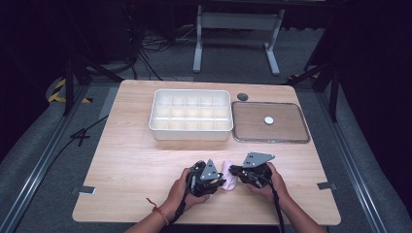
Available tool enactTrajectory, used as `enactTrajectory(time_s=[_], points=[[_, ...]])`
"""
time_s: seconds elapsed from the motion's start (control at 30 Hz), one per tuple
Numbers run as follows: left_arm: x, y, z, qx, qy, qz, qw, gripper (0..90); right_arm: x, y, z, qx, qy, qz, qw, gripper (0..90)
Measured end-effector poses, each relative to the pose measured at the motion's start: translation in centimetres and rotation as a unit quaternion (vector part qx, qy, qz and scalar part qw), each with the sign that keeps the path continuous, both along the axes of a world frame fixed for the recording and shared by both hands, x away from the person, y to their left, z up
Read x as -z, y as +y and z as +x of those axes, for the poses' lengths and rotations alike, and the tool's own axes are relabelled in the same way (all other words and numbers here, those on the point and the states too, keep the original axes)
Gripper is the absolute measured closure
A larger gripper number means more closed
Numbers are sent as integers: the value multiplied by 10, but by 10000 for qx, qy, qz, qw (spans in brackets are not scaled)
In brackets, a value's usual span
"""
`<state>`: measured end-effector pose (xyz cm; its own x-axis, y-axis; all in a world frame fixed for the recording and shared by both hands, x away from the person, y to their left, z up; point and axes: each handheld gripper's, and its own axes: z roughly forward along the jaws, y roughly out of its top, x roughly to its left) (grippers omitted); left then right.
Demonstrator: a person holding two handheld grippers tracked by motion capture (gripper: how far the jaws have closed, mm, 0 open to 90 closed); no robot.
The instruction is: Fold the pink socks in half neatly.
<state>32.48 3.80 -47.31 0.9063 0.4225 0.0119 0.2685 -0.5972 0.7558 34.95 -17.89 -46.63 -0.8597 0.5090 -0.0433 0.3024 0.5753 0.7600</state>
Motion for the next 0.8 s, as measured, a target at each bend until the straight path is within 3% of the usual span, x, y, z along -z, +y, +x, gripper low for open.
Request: enactTrajectory(time_s=[0.27,0.37,0.4,0.5,0.63,0.73,0.8], points=[[2,-2,-4,1,-135,95,9999,756,-3,-1,-1,10,-87,-46,10000,802],[3,-1,-3,7,-119,90,9999,757,-5,-3,-1,133,-138,-41,9998,766],[3,-1,-3,8,-104,81,9999,757,-6,-8,3,318,-127,-58,9994,753],[3,-2,-4,-13,-112,66,9999,756,-4,-12,5,389,-18,-54,9992,749],[3,-1,-3,15,-108,89,9999,756,-6,-13,4,410,-57,-173,9990,748],[3,0,-3,5,-66,73,10000,756,-6,-17,7,582,-70,-290,9979,753],[3,-1,-3,-21,-50,43,10000,756,-6,-22,9,666,-2,-191,9976,748]])
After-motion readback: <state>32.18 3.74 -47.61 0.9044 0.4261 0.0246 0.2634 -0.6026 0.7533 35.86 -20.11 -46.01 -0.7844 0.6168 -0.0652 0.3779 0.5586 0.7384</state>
